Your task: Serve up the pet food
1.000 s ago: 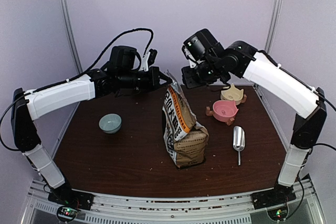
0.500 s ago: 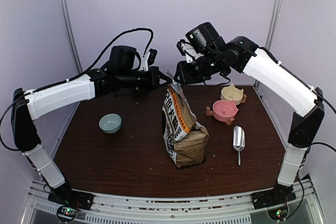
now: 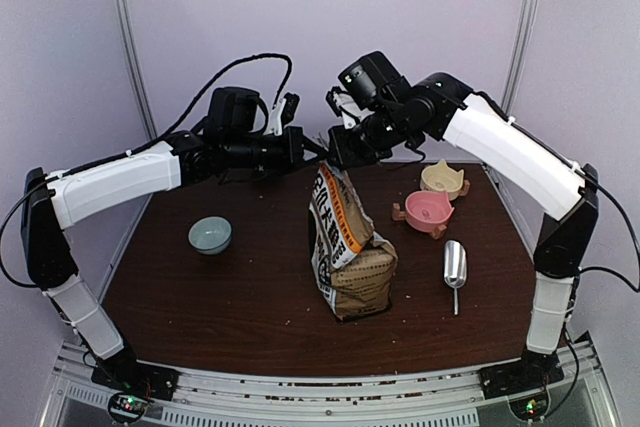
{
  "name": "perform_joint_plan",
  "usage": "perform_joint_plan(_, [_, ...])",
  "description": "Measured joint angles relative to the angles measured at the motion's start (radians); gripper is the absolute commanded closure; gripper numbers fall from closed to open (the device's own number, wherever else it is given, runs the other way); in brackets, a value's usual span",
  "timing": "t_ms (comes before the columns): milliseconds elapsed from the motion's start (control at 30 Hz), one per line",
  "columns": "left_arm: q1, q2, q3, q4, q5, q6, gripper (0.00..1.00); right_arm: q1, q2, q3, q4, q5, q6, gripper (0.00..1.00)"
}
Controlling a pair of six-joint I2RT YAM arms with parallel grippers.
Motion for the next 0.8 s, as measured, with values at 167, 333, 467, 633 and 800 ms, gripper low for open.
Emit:
perform_joint_plan(167, [0.0, 0.0, 0.0, 0.0, 0.0, 0.008, 1.0, 0.002, 0.009, 0.014, -0.01, 0.001, -0.014, 0.84])
perform_joint_plan(333, [-0.002, 0.001, 0.008, -0.017, -0.003, 0.024, 1.0, 0.014, 0.03, 0.035, -0.017, 0.015, -0.031, 1.0])
perform_joint_plan(467, [-0.007, 0.009, 0.032, -0.052, -0.017, 0.037, 1.0, 0.03, 0.046, 0.056, -0.031, 0.049, -0.049, 1.0])
perform_joint_plan(633, [-0.023, 0.01, 0.047, -0.081, -0.066, 0.054, 1.0, 0.053, 0.055, 0.07, -0.045, 0.12, -0.079, 1.0])
perform_joint_plan(800, [-0.039, 0.01, 0.065, -0.104, -0.12, 0.062, 1.0, 0.093, 0.057, 0.072, -0.059, 0.256, -0.098, 1.0])
